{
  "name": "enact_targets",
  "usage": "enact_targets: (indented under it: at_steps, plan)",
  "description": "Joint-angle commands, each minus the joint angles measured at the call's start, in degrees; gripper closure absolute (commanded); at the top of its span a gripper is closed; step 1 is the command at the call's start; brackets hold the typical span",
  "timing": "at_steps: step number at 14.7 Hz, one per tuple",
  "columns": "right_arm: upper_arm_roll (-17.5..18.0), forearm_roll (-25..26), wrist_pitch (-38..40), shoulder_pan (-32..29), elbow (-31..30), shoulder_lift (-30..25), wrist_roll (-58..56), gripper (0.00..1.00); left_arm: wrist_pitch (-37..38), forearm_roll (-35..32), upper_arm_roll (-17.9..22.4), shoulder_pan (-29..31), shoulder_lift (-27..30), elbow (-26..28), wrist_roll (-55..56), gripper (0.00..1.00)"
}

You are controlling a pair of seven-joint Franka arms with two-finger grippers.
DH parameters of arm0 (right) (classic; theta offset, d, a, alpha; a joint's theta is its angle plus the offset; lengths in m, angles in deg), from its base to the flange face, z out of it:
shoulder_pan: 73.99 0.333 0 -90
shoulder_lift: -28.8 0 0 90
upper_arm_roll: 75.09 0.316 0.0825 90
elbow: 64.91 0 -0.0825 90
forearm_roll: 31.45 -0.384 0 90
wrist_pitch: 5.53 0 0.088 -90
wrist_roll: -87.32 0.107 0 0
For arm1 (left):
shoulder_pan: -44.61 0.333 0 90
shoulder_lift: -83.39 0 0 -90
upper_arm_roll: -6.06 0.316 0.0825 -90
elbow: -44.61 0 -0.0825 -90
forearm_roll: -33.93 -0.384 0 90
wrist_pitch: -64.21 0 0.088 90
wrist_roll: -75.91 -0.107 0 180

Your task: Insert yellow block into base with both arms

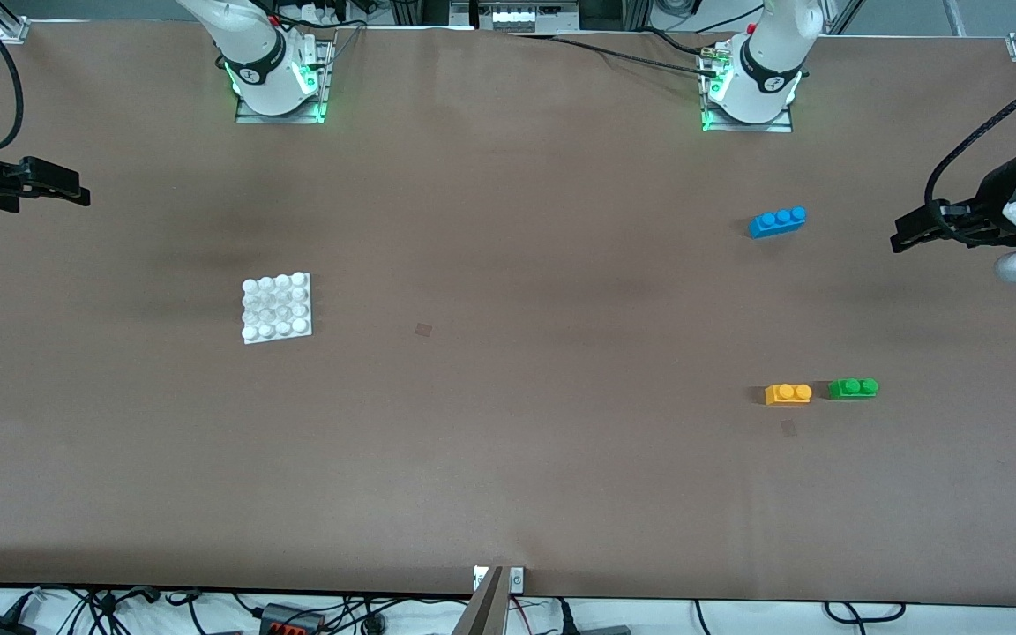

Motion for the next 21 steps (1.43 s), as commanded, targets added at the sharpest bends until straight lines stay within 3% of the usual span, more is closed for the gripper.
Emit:
enact_targets:
  at_steps: [1, 4, 7, 9, 11, 13, 16, 18, 21]
  plan:
    - [-0.1, -0.4, 1.7, 1.3, 0.8, 0.2, -0.6, 0.00, 0.9, 1.4, 0.1, 0.4, -0.4, -1.1, -1.7, 0.00]
    - [-0.1, -0.5, 1.6, 3.2, 0.8, 0.8, -0.8, 0.00, 0.9, 1.4, 0.1, 0.4, -0.4, -1.1, -1.7, 0.00]
    - [-0.3, -0.5, -2.5, 5.1, 6.4, 7.6, -1.6, 0.00, 0.9, 1.4, 0.1, 0.3, -0.4, -1.2, -1.7, 0.00]
    - [-0.3, -1.2, -3.2, 5.0, 6.4, 12.8, -6.5, 0.00, 0.9, 1.4, 0.1, 0.3, -0.4, -1.2, -1.7, 0.00]
    - [-0.2, -7.2, -6.8, 6.5, 6.2, 18.0, -7.1, 0.00, 0.9, 1.5, 0.1, 0.3, -0.4, -1.2, -1.7, 0.00]
    - [-0.2, -8.6, -12.5, 9.3, 5.3, 22.0, -1.9, 0.00, 0.9, 1.5, 0.1, 0.3, -0.4, -1.2, -1.8, 0.00]
    - [-0.4, -8.3, -21.5, 13.4, -4.4, 21.7, 4.7, 0.00, 0.9, 1.4, 0.1, 0.3, -0.4, -1.2, -1.7, 0.00]
    - [-0.7, -7.6, -31.9, 14.6, -13.4, 18.8, 5.8, 0.00, 0.8, 1.4, 0.1, 0.3, -0.5, -1.1, -1.0, 0.00]
    - [-1.6, -4.9, -39.2, 14.3, -21.8, 16.3, 5.8, 0.00, 0.0, 1.7, 0.1, 0.4, -3.2, -1.2, -1.4, 0.00]
